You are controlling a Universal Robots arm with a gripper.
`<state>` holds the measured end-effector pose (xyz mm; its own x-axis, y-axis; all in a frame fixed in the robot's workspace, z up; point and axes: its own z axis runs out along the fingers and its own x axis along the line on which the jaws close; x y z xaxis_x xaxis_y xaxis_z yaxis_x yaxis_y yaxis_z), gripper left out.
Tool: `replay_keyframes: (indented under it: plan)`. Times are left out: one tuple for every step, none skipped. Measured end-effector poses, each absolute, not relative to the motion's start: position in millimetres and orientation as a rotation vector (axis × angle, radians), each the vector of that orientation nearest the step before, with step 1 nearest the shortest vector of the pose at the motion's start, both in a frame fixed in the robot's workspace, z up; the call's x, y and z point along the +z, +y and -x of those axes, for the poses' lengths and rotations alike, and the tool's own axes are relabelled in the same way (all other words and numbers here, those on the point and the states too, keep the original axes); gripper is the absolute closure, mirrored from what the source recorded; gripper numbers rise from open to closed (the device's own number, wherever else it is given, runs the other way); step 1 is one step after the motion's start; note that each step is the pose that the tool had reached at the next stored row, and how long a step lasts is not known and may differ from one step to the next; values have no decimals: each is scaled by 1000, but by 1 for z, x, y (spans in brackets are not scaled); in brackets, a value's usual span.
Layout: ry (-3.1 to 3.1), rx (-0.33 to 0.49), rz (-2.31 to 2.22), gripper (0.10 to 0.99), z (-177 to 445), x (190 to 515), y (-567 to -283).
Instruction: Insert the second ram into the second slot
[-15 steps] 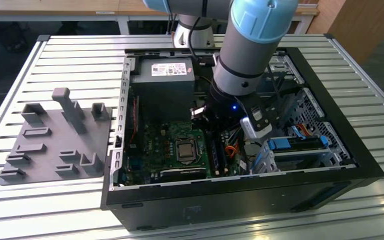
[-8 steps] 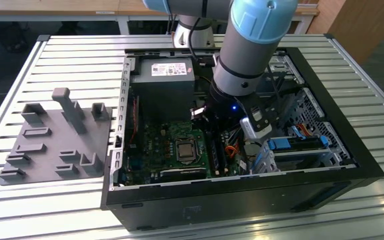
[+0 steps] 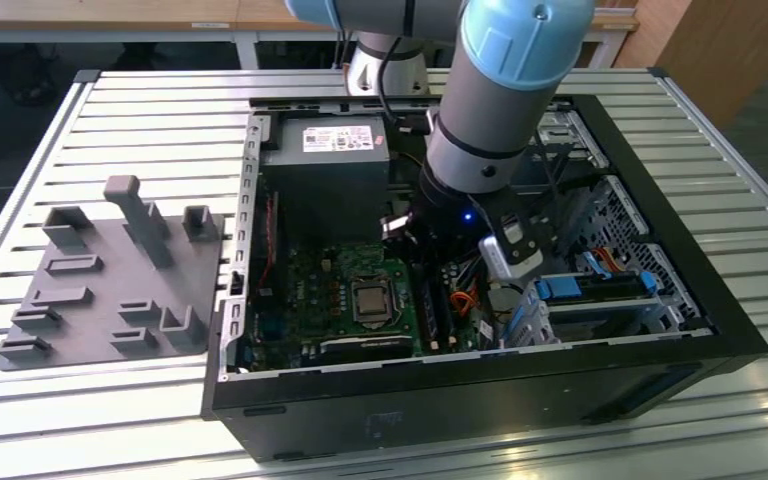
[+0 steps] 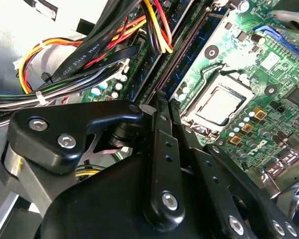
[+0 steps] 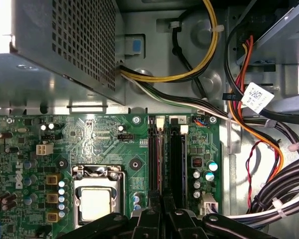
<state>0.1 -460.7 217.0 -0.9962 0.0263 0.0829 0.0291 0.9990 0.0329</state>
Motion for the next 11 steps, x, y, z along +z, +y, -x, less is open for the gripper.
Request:
replay_keyframes:
  plan:
    - [-3058,-52,42,953,0,217,-461]
    - [-3058,-52,42,953,0,216,-461]
    - [-3058,-52,42,953,0,216,-461]
    - [-3058,-52,42,953,0,216,-461]
    - [-3058,-52,42,953,0,216,-461]
    - [-3058,-52,42,953,0,216,-461]
    - [-3058,-52,42,953,0,216,-461]
    - [-3058,-52,42,953,0,216,-461]
    - [-3058,-52,42,941,0,216,-461]
    - [-3058,-52,42,941,0,216,-461]
    - [-3058,-52,42,878,0,216,-461]
